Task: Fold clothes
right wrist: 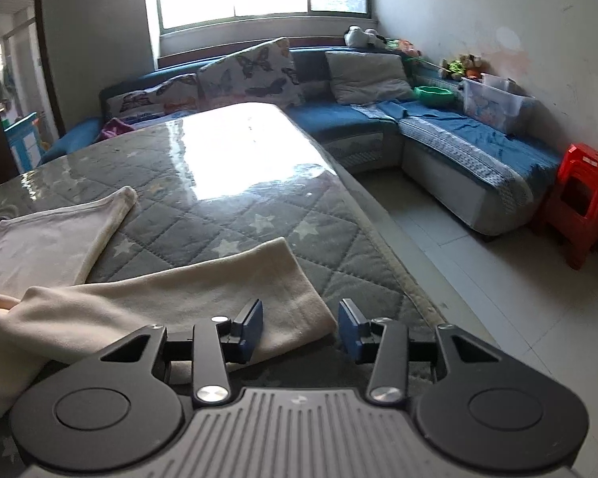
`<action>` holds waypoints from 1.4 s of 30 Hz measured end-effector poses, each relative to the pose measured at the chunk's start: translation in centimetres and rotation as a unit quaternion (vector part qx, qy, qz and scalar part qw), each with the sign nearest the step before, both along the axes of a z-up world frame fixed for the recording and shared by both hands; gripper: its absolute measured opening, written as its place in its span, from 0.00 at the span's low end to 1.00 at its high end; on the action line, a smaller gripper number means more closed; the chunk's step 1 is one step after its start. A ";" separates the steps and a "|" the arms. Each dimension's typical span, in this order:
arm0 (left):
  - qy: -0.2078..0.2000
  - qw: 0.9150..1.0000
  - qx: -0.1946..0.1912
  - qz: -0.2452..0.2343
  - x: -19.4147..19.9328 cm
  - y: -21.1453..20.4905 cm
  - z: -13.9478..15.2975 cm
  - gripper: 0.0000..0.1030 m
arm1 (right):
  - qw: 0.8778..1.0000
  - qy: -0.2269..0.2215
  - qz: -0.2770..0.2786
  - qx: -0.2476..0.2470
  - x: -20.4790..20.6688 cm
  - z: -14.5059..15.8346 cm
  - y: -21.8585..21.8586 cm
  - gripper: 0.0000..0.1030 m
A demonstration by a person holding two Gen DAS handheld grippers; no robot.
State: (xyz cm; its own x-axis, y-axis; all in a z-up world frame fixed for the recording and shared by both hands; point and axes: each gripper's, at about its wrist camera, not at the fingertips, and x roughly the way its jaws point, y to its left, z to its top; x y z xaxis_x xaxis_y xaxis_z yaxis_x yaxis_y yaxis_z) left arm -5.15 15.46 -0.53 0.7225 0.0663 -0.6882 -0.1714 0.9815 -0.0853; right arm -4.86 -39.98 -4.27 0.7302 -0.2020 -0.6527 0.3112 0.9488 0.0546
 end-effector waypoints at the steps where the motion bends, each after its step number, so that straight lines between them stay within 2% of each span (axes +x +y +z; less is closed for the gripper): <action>1: 0.002 1.000 0.001 0.001 0.0 0.0 -0.1 0.02 | 1.000 0.000 0.006 0.003 0.1 0.1 0.0 0.24; 2: 0.003 1.000 0.002 0.001 -0.1 -0.1 -0.1 0.02 | 1.000 -0.001 0.012 0.006 0.2 0.2 0.0 0.11; 3: 0.004 1.000 0.003 0.002 -0.1 -0.1 -0.1 0.02 | 1.000 -0.002 0.015 0.003 0.2 0.4 0.1 0.10; 6: 0.004 1.000 0.007 0.001 -0.2 -0.2 0.0 0.02 | 0.999 -0.008 0.017 -0.031 -0.1 1.2 0.5 0.08; 11: 0.010 1.000 0.014 -0.002 0.1 -0.4 -0.2 0.02 | 0.995 -0.027 -0.014 -0.093 -1.4 2.9 0.1 0.08; 14: 0.014 1.000 0.020 -0.010 0.2 -0.7 -0.3 0.02 | 0.995 -0.011 -0.026 -0.092 -1.5 2.2 -0.6 0.08; 16: 0.014 0.999 0.024 -0.017 0.1 -0.7 -0.2 0.03 | 0.996 0.009 -0.027 -0.083 -1.2 1.1 -0.9 0.08; 19: 0.013 0.999 0.030 -0.026 -0.1 -0.6 0.2 0.07 | 0.996 0.021 -0.032 -0.083 -1.1 0.4 -0.9 0.14; 20: 0.011 0.999 0.033 -0.030 -0.3 -0.6 0.5 0.08 | 0.996 0.022 -0.033 -0.082 -1.3 0.6 -0.9 0.20; 24: -0.002 0.998 0.047 -0.053 -0.9 -0.9 1.6 0.08 | 0.995 0.012 -0.033 -0.091 -2.2 2.1 -0.8 0.21; 27: -0.017 0.994 0.043 -0.097 -1.4 -2.4 2.5 0.08 | 0.997 0.001 0.006 -0.074 -1.9 3.2 0.6 0.26; 29: -0.026 0.990 0.039 -0.129 -1.6 -3.8 2.9 0.09 | 0.998 -0.006 0.038 -0.058 -1.5 3.9 1.8 0.34; 33: -0.038 0.980 0.022 -0.195 -1.3 -7.2 3.1 0.13 | 0.994 -0.018 0.101 -0.027 -0.7 5.1 4.3 0.35; 38: -0.039 0.960 0.008 -0.277 -0.7 -11.4 2.8 0.28 | 0.985 -0.011 0.171 -0.002 0.9 4.4 9.0 0.37; 42: -0.039 0.942 0.007 -0.332 -0.2 -14.4 2.4 0.30 | 0.977 -0.010 0.215 0.004 1.6 4.1 11.9 0.38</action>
